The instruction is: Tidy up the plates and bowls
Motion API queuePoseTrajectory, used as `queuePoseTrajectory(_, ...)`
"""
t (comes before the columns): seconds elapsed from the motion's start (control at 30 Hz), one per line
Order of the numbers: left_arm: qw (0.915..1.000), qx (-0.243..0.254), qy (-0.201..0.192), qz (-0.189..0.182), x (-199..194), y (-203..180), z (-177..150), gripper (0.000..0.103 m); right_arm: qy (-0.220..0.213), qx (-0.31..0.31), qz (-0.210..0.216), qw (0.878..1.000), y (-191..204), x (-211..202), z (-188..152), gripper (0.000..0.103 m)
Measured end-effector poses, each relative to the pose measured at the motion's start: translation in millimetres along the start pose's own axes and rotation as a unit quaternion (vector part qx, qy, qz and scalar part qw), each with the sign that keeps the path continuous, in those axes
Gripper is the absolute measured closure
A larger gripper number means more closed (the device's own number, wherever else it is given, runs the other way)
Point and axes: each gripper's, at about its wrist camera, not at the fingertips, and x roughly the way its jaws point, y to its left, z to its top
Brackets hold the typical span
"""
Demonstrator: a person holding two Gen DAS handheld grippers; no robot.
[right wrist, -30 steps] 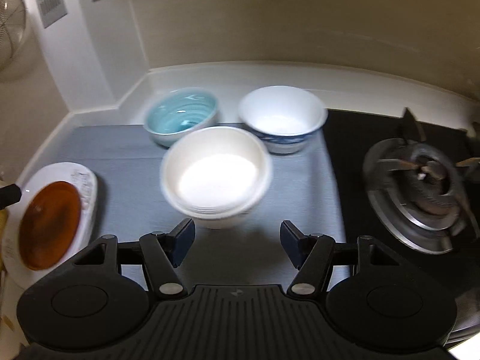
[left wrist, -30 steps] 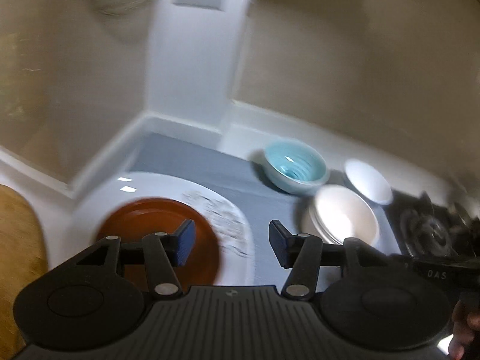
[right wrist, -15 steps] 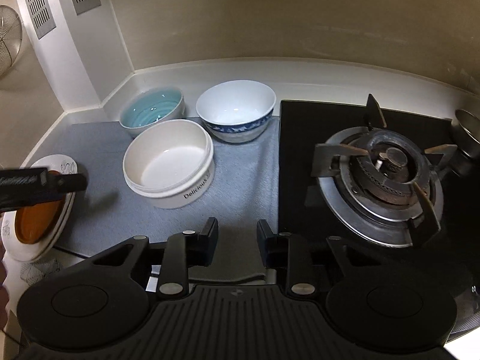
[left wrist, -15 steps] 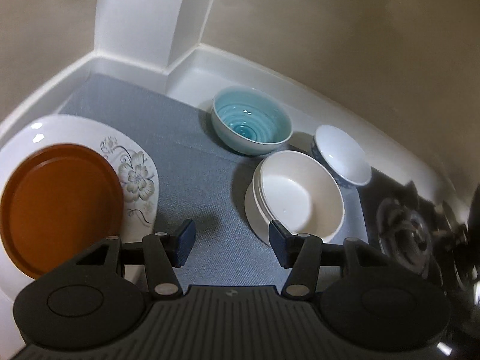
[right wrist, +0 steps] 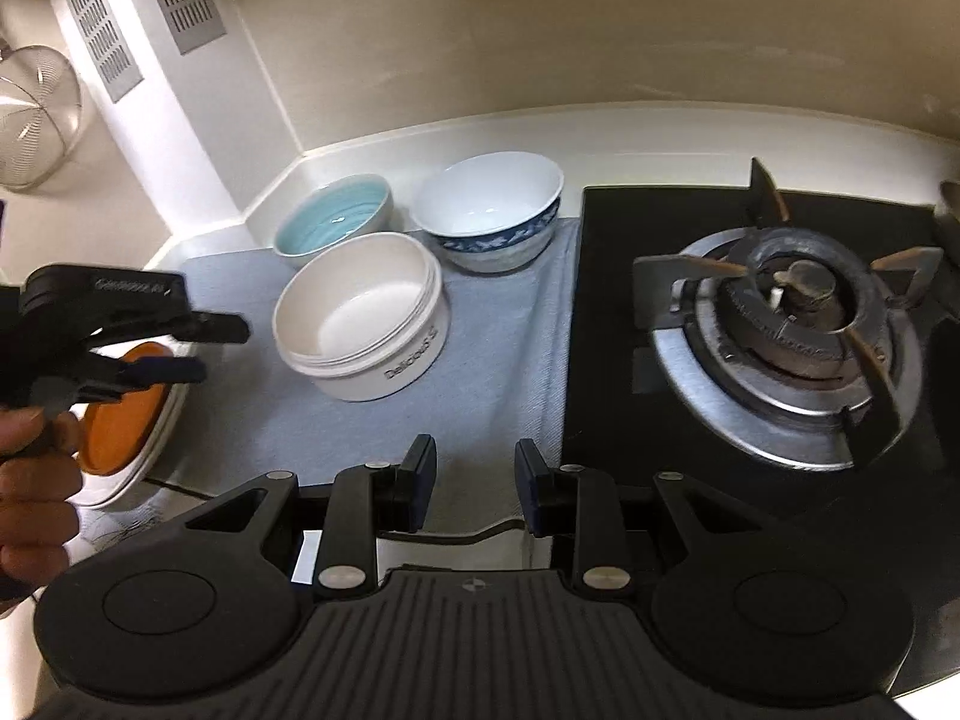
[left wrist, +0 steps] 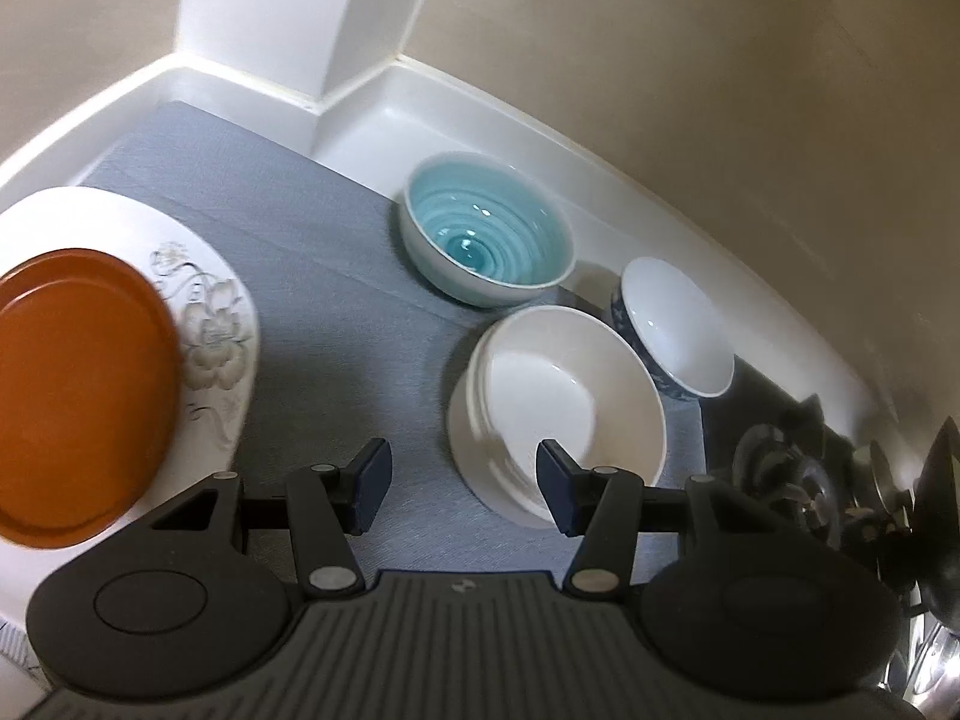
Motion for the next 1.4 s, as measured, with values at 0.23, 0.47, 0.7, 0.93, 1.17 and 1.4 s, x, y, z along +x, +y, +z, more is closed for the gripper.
queuePoseTrajectory(0.23,0.9998,-0.001,0.006,0.020,25.2,-9.9,7.1,0.056,-0.011,-0.001,0.023,1.000,0.5,-3.5,2.4,0.072)
queuePoseTrajectory(0.47,0.9991,0.032,0.021,0.017,39.2,-16.7,5.6,0.083,-0.013,0.003,0.030,0.999,-0.4,-5.2,1.5,0.072)
queuePoseTrajectory(0.7,0.9949,0.089,0.048,-0.001,10.8,-11.5,-27.2,0.084,-0.017,0.009,0.037,0.999,-2.9,-3.5,3.5,0.072)
queuePoseTrajectory(0.93,0.9849,0.156,0.074,-0.013,-24.3,-6.5,-69.6,0.083,0.002,0.011,0.046,0.999,2.3,7.7,4.4,0.066)
queuePoseTrajectory(1.17,0.9816,0.173,0.076,-0.029,-32.5,-4.0,-80.1,0.083,0.053,0.001,0.031,0.998,17.6,32.6,-0.4,0.062)
queuePoseTrajectory(1.4,0.9800,0.175,0.074,-0.058,-29.8,3.1,-65.7,0.083,0.072,0.008,0.009,0.997,23.7,38.4,-5.9,0.081)
